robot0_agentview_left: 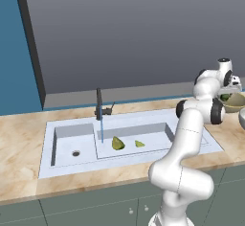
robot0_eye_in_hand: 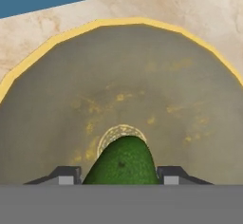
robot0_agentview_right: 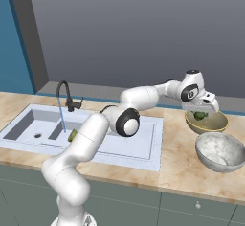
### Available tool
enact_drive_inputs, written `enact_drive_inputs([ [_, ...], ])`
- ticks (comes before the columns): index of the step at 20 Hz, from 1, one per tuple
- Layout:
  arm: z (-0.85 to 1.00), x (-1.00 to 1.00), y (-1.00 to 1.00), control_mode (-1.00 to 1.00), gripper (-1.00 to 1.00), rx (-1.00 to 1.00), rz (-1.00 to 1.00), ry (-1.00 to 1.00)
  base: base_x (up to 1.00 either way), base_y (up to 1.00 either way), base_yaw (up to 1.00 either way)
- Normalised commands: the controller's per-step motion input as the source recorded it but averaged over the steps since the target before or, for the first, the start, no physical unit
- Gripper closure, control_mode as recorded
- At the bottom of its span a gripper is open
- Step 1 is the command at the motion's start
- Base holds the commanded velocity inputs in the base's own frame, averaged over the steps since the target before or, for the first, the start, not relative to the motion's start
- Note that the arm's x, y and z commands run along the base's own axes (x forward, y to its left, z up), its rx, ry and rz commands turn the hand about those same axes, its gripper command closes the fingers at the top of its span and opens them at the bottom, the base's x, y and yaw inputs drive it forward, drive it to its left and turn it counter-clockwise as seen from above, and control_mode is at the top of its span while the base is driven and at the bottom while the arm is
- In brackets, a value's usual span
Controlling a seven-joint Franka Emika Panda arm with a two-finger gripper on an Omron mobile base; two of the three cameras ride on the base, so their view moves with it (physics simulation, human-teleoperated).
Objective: Pick the lemon wedges from the sink and place them in one bowl. Place the avocado in the other bowl. Then turn off the sink faucet.
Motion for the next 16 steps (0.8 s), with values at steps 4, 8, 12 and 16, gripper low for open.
enact_drive_inputs([
  [4, -0.21, 0.02, 0.00, -1.00, -1.00, 0.02, 0.00, 0.01, 0.00, 0.00, 0.00],
  [8, -0.02, 0.05, -0.02, -1.00, -1.00, 0.00, 0.00, -0.04, 0.00, 0.00, 0.00],
  [12, 0.03, 0.16, -0.02, -1.00, -1.00, 0.00, 0.00, -0.08, 0.00, 0.00, 0.00],
  [16, 0.08, 0.18, 0.08, -1.00, -1.00, 0.00, 0.00, -0.15, 0.00, 0.00, 0.00],
])
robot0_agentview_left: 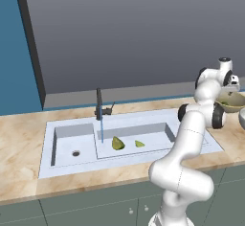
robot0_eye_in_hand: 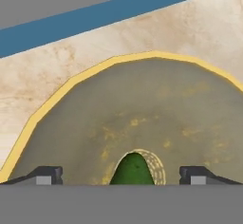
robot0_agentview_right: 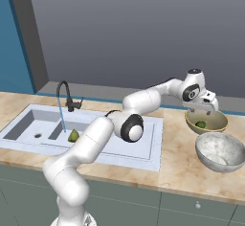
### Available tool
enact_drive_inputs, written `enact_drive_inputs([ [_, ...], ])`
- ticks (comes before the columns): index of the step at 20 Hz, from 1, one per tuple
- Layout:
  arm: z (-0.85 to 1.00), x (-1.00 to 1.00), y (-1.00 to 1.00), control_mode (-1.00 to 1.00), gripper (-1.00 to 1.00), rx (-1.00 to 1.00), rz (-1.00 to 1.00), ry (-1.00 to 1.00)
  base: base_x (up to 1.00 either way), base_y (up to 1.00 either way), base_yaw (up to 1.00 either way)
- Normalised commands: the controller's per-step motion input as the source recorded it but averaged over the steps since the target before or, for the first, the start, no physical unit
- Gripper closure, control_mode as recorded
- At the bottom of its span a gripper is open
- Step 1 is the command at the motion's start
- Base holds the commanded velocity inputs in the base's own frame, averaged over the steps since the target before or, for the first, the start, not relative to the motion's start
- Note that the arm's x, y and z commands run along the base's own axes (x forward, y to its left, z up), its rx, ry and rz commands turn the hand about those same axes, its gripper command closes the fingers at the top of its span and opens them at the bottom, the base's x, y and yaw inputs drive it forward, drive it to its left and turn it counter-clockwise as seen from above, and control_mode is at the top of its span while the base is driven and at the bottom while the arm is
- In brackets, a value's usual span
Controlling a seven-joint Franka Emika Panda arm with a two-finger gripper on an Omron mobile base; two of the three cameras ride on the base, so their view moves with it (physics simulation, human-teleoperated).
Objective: Pick the lemon wedges from the sink and place them in one bowl. Place the avocado in the other bowl. Then turn off the sink faucet.
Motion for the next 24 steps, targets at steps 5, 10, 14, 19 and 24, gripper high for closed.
enact_drive_inputs([
  [5, 0.00, 0.07, 0.17, -1.00, -1.00, 0.00, 0.00, -0.32, 0.00, 0.00, 0.00],
  [10, 0.00, 0.03, 0.32, -1.00, -1.00, 0.00, 0.00, -0.34, 0.00, 0.00, 0.00],
  [14, 0.00, 0.08, 0.42, -1.00, -1.00, 0.00, 0.01, -0.37, 0.00, 0.00, 0.00],
  [19, -0.02, 0.01, 0.51, -1.00, -1.00, -0.04, 0.01, -0.35, 0.00, 0.00, 0.00],
  [24, 0.03, -0.25, 0.64, -1.00, -1.00, -0.06, 0.00, -0.15, 0.00, 0.00, 0.00],
])
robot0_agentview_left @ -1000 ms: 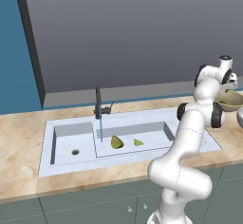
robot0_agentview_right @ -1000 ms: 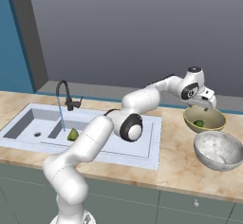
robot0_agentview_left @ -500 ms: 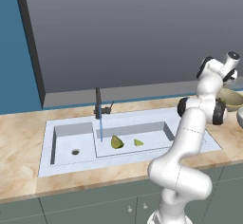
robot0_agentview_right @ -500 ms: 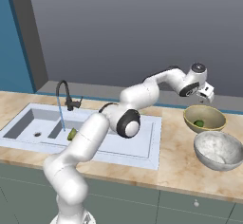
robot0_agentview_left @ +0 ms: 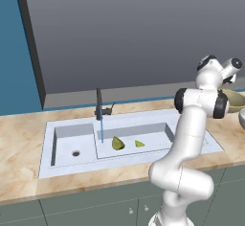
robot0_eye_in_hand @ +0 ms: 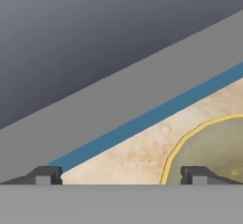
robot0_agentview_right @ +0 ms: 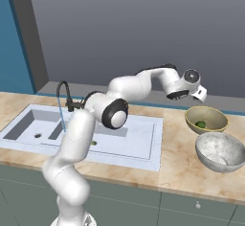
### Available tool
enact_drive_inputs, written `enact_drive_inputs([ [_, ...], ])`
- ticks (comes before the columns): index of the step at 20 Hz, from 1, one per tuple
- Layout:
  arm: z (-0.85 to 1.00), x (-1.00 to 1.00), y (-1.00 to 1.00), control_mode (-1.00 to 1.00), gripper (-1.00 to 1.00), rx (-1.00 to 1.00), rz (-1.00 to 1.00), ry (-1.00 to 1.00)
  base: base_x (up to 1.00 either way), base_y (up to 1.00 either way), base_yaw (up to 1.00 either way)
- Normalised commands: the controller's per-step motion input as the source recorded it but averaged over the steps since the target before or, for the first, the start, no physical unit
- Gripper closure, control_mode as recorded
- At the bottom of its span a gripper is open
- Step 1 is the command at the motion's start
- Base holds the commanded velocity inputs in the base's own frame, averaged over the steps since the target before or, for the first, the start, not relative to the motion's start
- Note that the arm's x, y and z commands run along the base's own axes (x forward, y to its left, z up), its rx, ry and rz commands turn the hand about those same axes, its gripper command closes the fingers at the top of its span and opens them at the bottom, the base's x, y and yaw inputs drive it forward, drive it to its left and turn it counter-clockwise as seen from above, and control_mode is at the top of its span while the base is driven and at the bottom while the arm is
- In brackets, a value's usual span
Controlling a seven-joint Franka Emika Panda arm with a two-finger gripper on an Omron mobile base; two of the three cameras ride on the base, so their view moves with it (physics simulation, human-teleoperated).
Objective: Pick the lemon wedges from the sink and place them in one bowl. Place the avocado in the other bowl. Then turn off the sink faucet.
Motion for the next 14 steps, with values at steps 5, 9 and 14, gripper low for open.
enact_drive_inputs([
  [5, 0.27, -0.57, 0.66, -1.00, -1.00, -0.02, 0.00, 0.08, 0.00, 0.00, 0.00],
  [9, 0.51, -0.52, 0.61, -1.00, -1.00, 0.00, 0.00, 0.21, 0.00, 0.00, 0.00],
  [14, 0.71, -0.41, 0.53, -1.00, -1.00, 0.00, 0.00, 0.21, 0.00, 0.00, 0.00],
])
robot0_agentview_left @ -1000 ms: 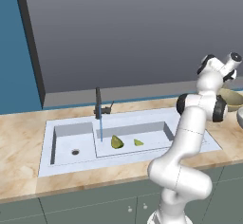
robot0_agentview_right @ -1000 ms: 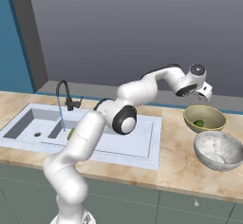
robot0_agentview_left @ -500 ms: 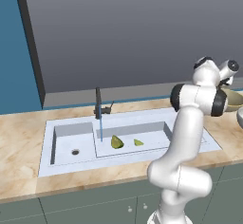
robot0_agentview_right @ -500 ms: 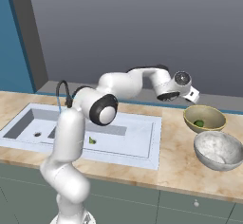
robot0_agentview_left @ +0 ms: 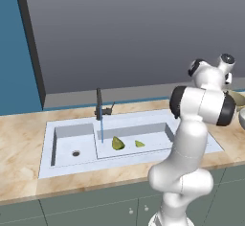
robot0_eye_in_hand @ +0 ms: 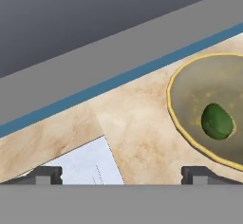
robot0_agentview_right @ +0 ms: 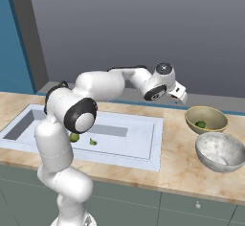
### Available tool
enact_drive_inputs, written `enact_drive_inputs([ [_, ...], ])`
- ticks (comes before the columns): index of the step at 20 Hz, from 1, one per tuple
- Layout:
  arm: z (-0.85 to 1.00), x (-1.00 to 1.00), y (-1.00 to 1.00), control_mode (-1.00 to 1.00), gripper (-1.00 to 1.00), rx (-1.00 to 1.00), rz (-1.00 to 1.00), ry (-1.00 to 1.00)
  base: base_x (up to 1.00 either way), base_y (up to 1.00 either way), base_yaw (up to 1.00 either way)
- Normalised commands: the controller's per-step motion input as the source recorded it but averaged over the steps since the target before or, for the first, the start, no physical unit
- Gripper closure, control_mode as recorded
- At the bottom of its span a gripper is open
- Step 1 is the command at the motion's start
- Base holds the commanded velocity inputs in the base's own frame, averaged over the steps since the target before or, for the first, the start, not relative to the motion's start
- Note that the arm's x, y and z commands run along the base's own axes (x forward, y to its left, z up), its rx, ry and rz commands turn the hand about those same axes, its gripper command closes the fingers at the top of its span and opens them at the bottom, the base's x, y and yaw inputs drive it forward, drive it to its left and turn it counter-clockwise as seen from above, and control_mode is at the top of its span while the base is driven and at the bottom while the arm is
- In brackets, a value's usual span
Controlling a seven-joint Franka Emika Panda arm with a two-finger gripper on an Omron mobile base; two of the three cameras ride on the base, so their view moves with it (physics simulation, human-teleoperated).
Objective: Pick the lemon wedges from the sink and place them in one bowl. Place the avocado in the other bowl. Then turn off the sink faucet.
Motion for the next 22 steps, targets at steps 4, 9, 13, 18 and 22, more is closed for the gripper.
enact_drive_inputs([
  [4, 0.56, -0.21, 0.47, -1.00, -1.00, 0.00, 0.00, 0.19, 0.00, 0.00, 0.00],
  [9, 0.14, -0.05, 0.48, -1.00, -1.00, 0.00, 0.00, 0.12, 0.00, 0.00, 0.00],
  [13, -0.01, -0.06, 0.46, -1.00, -1.00, 0.00, 0.00, 0.03, 0.00, 0.00, 0.00],
  [18, -0.09, -0.10, 0.43, -1.00, -1.00, 0.00, 0.02, 0.01, 0.00, 0.00, 0.00],
  [22, -0.13, -0.17, 0.50, -1.00, -1.00, 0.00, 0.04, 0.00, 0.00, 0.00, 0.00],
])
